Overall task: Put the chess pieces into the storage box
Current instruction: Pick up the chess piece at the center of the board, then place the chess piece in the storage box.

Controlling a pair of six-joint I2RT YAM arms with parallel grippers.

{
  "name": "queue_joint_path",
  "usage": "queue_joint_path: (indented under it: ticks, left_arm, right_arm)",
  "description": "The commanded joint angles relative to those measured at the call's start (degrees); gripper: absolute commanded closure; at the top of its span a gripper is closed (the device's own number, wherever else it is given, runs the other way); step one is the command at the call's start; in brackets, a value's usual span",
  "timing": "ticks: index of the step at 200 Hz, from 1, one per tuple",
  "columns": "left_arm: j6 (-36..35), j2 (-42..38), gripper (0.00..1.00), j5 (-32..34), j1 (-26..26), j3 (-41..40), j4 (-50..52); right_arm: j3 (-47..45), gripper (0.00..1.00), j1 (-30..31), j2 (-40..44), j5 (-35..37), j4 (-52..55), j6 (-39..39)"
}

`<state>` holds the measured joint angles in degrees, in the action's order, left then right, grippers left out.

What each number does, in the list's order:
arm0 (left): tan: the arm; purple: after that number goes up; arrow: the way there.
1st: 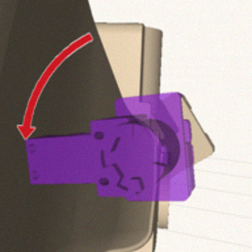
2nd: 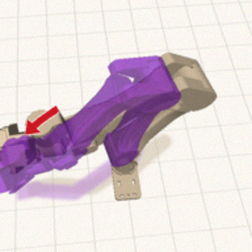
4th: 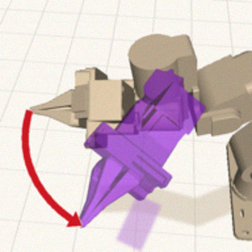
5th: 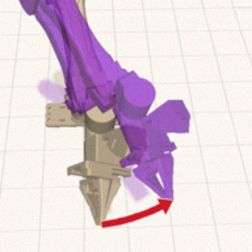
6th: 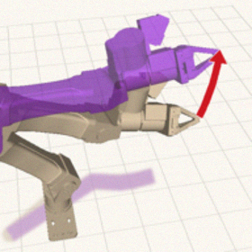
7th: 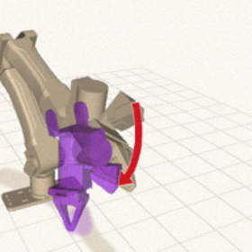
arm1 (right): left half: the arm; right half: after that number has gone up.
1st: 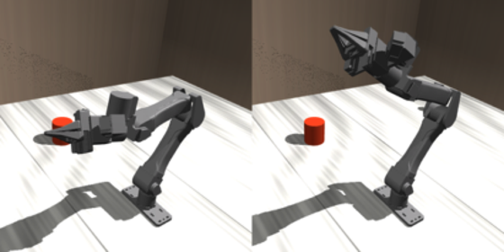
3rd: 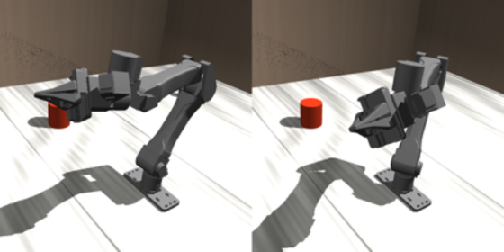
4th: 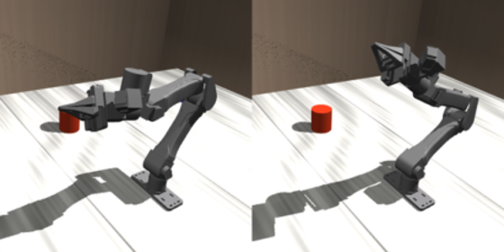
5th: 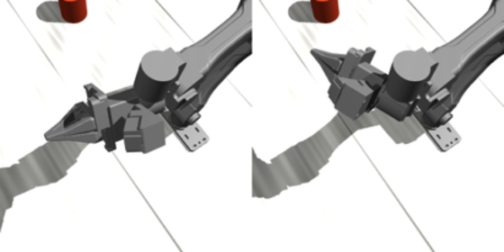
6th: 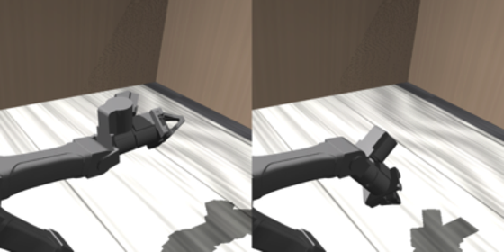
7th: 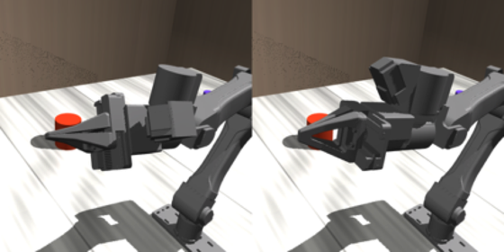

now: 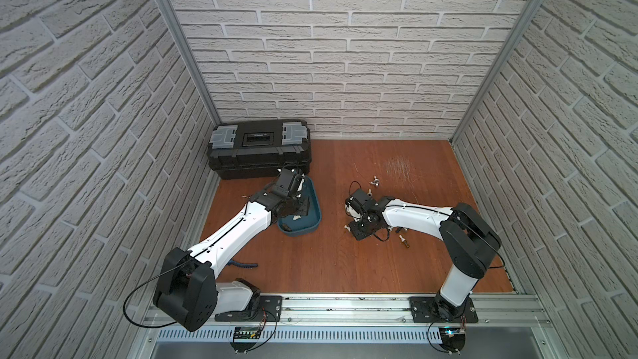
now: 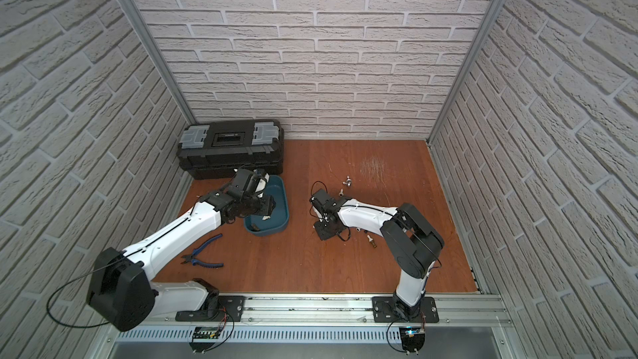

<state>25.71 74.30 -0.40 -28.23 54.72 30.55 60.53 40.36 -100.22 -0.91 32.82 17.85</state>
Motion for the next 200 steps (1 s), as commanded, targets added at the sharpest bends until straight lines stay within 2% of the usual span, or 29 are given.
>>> queue_joint_path:
  ticks: [1,31,53,75,127,163,200]
  left_arm:
    - [0.0,-2.26,0.49,1.12,0.3,-0.36,-0.2]
    - [0.47,-5.41,0.51,4.23,0.93,0.13,0.02]
    - [1.38,-9.05,0.51,6.77,2.7,-1.1,-0.48]
    - [3.39,-12.67,0.53,8.48,5.92,-2.9,0.38]
    - [4.44,-20.13,0.53,8.56,10.68,-8.15,2.76]
    - [3.11,-20.25,0.53,7.23,12.22,-10.43,0.86]
    - [0.93,-20.12,0.53,5.19,12.23,-10.3,1.07]
  right_arm:
    - [1.31,0.73,0.51,5.48,-0.44,3.32,0.87]
    - [5.21,0.74,0.51,9.96,-1.41,7.82,1.31]
    - [10.19,0.75,0.66,9.31,-4.76,7.6,1.1]
    - [18.04,0.75,1.3,3.35,-9.35,5.81,0.35]
    - [37.76,0.76,4.57,-15.2,-13.16,3.22,-3.33]
    - [47.8,0.75,5.85,-25.75,-11.8,2.75,-8.15]
    - [51.65,0.71,5.99,-31.1,-9.57,1.78,-7.74]
